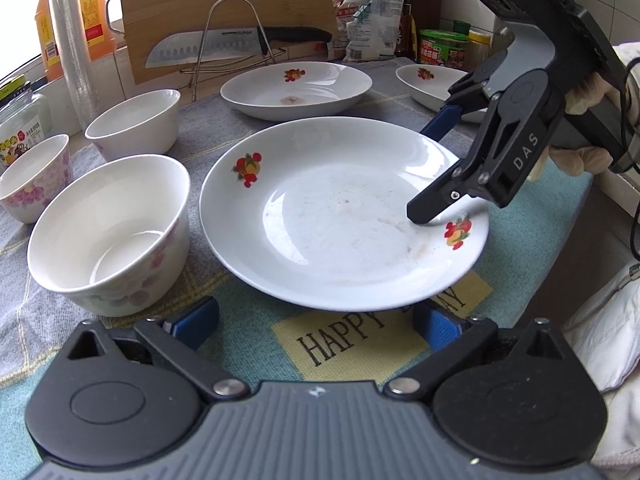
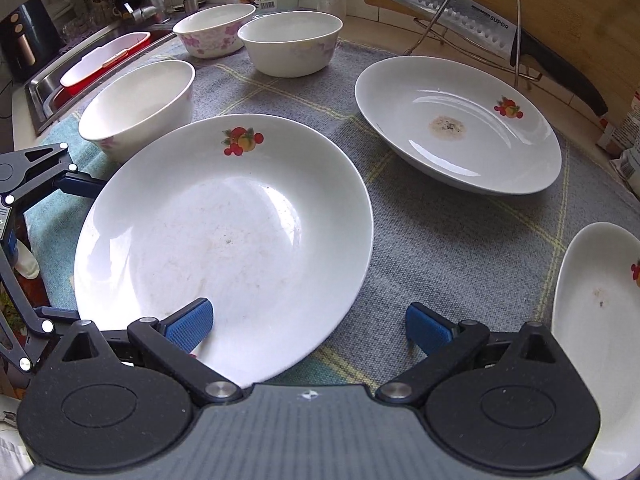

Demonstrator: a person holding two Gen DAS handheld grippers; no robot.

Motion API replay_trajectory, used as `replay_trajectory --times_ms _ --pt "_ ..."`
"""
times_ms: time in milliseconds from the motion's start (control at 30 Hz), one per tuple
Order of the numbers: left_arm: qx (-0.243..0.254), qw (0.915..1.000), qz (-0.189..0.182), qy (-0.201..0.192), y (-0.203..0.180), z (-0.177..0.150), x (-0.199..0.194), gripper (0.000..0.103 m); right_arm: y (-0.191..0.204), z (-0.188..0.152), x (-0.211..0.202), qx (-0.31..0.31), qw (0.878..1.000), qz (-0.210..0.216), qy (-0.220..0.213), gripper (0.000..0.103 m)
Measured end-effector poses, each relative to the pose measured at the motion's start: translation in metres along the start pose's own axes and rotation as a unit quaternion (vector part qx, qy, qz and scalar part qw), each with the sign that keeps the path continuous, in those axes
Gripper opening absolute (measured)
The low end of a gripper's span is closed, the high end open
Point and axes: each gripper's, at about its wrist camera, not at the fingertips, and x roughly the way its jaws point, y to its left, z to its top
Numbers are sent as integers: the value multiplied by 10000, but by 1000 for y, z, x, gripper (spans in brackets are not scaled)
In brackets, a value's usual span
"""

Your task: Organize plates and bowls

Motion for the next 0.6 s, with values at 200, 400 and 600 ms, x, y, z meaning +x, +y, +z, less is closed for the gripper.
replay_trajectory --times_ms 200,400,600 --pt "-225 9997 -59 62 2 2 3 102 -3 -2 -2 -333 9992 211 -25 103" --pt "-223 9997 -32 33 0 2 2 102 -3 0 -2 -377 9990 242 -6 103" --pt "72 9994 -318 -119 6 0 4 102 1 4 1 -212 9997 112 83 103"
